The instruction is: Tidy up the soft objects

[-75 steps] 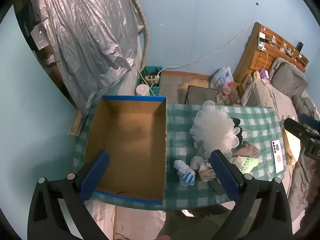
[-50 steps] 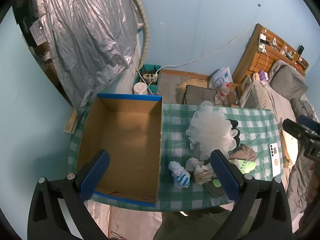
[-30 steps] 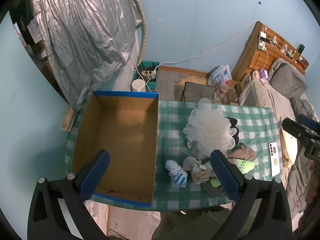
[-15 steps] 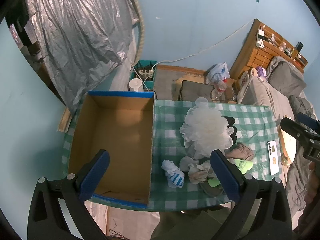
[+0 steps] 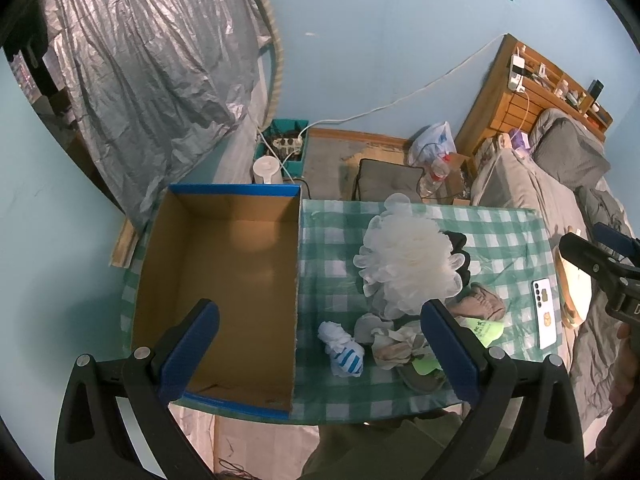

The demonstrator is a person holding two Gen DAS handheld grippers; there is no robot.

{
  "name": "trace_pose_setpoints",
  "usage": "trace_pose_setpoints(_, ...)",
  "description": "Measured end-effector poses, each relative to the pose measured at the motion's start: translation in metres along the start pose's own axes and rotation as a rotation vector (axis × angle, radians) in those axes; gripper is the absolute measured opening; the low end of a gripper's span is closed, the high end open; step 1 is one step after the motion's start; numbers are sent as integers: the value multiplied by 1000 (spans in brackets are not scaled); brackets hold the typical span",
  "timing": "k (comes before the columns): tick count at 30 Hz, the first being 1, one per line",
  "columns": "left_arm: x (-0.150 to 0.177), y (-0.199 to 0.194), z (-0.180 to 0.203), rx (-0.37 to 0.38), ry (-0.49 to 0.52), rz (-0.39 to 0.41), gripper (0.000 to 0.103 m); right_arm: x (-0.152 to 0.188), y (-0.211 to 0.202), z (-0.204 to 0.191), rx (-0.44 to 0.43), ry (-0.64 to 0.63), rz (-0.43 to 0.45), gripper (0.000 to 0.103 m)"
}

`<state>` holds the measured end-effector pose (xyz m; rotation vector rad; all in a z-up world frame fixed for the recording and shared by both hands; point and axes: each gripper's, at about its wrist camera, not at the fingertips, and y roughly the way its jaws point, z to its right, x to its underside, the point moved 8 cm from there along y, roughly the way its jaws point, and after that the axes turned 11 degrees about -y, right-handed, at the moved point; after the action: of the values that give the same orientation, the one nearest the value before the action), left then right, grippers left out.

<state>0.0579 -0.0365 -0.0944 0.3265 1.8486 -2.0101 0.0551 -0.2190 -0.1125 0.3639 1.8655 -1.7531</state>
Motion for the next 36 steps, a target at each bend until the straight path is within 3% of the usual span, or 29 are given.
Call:
trace_pose_setpoints(22, 2, 12, 7, 4, 22, -20, 101, 16, 10, 6, -11, 6, -21, 101)
trace_pose_setpoints(36, 2, 53, 10, -11, 49, -88, 101, 24, 33, 22, -19, 39, -100, 101)
